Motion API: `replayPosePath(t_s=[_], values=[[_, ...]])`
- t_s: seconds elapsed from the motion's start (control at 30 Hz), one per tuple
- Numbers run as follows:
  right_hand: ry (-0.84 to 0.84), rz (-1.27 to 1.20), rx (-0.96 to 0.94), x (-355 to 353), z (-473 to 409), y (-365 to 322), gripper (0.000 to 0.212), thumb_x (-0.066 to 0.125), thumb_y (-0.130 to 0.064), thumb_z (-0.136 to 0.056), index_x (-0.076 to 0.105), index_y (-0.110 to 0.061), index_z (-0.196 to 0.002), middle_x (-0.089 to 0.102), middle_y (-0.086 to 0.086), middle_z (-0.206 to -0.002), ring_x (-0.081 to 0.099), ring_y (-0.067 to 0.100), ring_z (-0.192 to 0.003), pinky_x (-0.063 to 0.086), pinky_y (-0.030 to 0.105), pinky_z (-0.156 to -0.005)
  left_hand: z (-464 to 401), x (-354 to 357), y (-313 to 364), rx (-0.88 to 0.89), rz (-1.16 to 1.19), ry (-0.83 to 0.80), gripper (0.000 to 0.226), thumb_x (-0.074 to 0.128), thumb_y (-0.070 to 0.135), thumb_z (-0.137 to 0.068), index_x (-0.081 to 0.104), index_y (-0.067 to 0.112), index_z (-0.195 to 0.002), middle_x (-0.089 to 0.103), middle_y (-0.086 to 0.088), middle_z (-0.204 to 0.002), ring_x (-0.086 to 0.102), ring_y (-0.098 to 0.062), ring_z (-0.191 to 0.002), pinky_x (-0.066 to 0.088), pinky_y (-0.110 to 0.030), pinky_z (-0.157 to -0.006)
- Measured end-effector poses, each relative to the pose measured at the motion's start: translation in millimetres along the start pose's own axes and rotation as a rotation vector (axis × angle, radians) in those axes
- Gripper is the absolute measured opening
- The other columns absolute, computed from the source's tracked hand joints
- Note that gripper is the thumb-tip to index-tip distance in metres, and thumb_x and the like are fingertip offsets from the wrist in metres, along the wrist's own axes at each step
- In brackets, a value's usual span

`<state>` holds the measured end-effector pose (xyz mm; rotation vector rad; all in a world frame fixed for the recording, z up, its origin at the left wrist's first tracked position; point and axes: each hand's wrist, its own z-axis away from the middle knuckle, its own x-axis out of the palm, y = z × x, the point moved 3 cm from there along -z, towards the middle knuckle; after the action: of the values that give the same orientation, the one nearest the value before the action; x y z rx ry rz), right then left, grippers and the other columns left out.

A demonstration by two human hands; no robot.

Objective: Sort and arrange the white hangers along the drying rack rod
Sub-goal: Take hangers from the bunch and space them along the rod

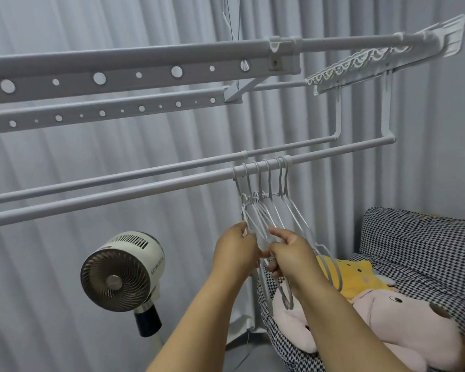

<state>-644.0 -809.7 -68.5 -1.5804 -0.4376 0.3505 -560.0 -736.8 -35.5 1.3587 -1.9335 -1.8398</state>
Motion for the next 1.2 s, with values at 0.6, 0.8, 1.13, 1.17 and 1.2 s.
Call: replayPosePath(t_s=[0.6,0.8,1.13,1.17,1.2], values=[[0.441,0.868,-0.544,68,73,-67,0.031,0.049,-0.036,-0.092,0.066,-0.022,-0.113,0.065,0.002,-0.114,0.05,0.024,-0.109,0.033,0.036,-0.091,11,-98,-48,-0.017,-0.21,0.149,0.036,0.04,0.039,-0.092,0.063,0.012,-0.09,0.068,-0.007,-0.085,0.067,-0.029,-0.084,0.057,-0.048,-0.079],[0.271,0.812,-0.603,130,86,-61,0.031,0.045,-0.037,-0.094,0.062,-0.026,-0.117,0.063,-0.005,-0.116,0.049,0.018,-0.112,0.033,0.034,-0.095,20,-149,-73,-0.059,-0.242,0.217,0.032,0.043,0.042,-0.092,0.065,0.018,-0.094,0.07,-0.005,-0.09,0.067,-0.028,-0.088,0.057,-0.044,-0.081],[-0.112,0.655,-0.575,252,119,-44,0.024,0.048,-0.038,-0.093,0.066,-0.024,-0.099,0.067,-0.006,-0.099,0.058,0.017,-0.096,0.047,0.032,-0.085,53,-255,-116,-0.156,-0.436,0.429,0.026,0.043,0.033,-0.095,0.065,0.021,-0.088,0.071,0.001,-0.088,0.059,-0.016,-0.076,0.04,-0.025,-0.058],[-0.186,0.601,-0.53,267,123,-41,0.021,0.049,-0.038,-0.092,0.066,-0.025,-0.094,0.068,-0.005,-0.093,0.06,0.017,-0.089,0.049,0.032,-0.079,60,-269,-119,-0.167,-0.455,0.462,0.025,0.044,0.032,-0.096,0.067,0.021,-0.093,0.07,0.001,-0.092,0.057,-0.016,-0.078,0.038,-0.026,-0.059],[-0.266,0.553,-0.477,282,126,-38,0.019,0.05,-0.038,-0.093,0.064,-0.026,-0.093,0.068,-0.005,-0.089,0.06,0.016,-0.083,0.051,0.031,-0.074,67,-282,-123,-0.179,-0.471,0.494,0.025,0.045,0.03,-0.096,0.068,0.02,-0.099,0.07,-0.001,-0.096,0.056,-0.017,-0.081,0.038,-0.026,-0.062]])
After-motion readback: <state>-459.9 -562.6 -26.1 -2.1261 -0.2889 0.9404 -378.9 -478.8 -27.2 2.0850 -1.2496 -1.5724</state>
